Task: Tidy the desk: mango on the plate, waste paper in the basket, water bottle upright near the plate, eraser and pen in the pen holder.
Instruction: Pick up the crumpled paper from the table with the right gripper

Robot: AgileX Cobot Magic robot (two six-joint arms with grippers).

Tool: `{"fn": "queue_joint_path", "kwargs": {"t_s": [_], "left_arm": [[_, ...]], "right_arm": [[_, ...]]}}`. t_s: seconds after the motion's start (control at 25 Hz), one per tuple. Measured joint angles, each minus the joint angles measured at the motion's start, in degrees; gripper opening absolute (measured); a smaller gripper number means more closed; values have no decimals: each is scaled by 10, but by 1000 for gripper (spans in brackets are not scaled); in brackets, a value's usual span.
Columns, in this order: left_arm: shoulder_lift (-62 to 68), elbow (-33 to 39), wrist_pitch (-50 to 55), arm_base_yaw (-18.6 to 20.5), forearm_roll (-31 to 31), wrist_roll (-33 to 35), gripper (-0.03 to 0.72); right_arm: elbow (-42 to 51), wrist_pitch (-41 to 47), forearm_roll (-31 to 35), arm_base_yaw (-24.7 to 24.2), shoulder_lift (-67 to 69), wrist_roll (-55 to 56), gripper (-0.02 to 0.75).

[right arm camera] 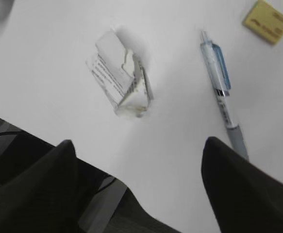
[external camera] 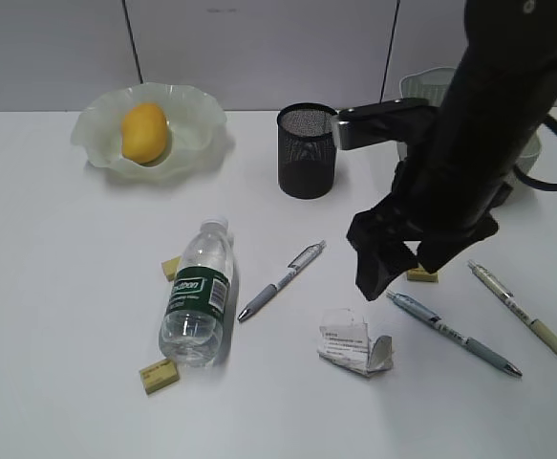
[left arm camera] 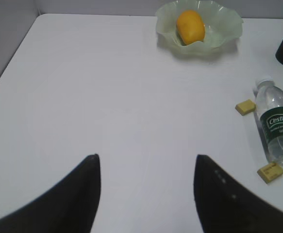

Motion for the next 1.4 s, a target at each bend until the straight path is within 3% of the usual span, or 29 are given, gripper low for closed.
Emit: {"fn": "queue_joint_path", "kwargs": {"t_s": [0.36,0.68,0.96,1.4], "left_arm": [[0,0,0,0,0,0,435],[0,0,0,0,0,0,431],[0,0,0,0,-2,0,426],[0,0,0,0,-1,0,424]], "right_arm": [[-41,-15,20,15,113,-67,601],[-44,-57,21,57,168,-88,594],[-47,-63,-7,58,191,-89,594],[-47,-74,19,58,221,-89,594]]}}
